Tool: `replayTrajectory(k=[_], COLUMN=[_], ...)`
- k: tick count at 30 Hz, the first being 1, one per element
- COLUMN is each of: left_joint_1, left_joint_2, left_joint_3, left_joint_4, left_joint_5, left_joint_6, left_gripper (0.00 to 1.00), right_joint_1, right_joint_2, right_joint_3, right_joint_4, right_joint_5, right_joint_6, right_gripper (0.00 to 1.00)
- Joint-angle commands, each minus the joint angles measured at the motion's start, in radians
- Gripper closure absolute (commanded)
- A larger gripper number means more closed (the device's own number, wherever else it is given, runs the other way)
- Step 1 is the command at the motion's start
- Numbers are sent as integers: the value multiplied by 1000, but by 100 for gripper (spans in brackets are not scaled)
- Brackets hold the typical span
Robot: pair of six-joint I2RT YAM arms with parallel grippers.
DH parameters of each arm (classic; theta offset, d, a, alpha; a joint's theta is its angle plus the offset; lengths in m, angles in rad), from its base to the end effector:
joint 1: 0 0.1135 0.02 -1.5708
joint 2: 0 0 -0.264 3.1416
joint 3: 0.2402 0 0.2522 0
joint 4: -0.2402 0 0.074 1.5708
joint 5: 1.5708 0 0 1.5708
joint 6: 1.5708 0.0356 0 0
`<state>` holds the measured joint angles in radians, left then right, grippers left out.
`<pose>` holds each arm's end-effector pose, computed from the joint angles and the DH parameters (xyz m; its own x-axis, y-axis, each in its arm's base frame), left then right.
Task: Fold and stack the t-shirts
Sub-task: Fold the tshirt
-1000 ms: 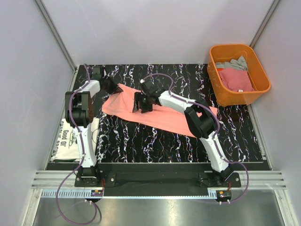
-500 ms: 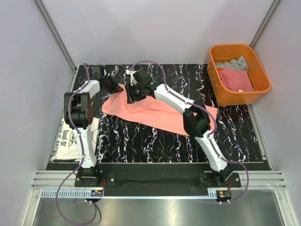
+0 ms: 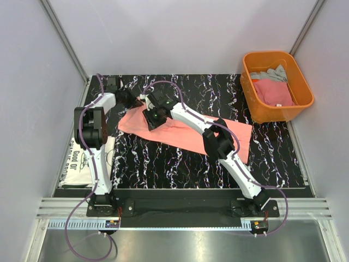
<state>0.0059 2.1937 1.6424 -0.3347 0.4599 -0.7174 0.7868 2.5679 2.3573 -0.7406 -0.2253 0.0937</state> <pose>0.4812 -0.0130 0.1687 -0.7647 -0.5936 -0.2506 -0.3016 0.6735 -0.6749 0.3876 0.4000 0.1758 -0.6455 -0.5181 -0.5611 -0.7246 0.6477 0.2354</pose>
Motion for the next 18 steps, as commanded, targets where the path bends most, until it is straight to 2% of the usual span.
replayTrajectory(k=[1,7,9,13,15,18], left_joint_1=[-1,0,2,2,2,3], left_joint_2=[-35,-32,-31,-26,-23,-25], left_joint_3=[2,2,2,2,4,0], left_joint_4=[37,39,37,42,46,48], left_joint_5=[26,29,31,34,37,37], left_joint_6=[-10,-14,-19,-28,-33,-34], left_gripper=[100,100,100,100,100,100], right_joint_1=[15,22,25,29,32,34], right_joint_2=[-20,3,8,35,43,54], right_joint_3=[17,19,17,17,19,28], right_joint_4=[-3,-3,-3,-11,-14,-19], right_joint_5=[23,15,23,63,93,124], right_joint_6=[-23,-15,-15,-11,-11,1], right_gripper=[57,57,54,53,54,64])
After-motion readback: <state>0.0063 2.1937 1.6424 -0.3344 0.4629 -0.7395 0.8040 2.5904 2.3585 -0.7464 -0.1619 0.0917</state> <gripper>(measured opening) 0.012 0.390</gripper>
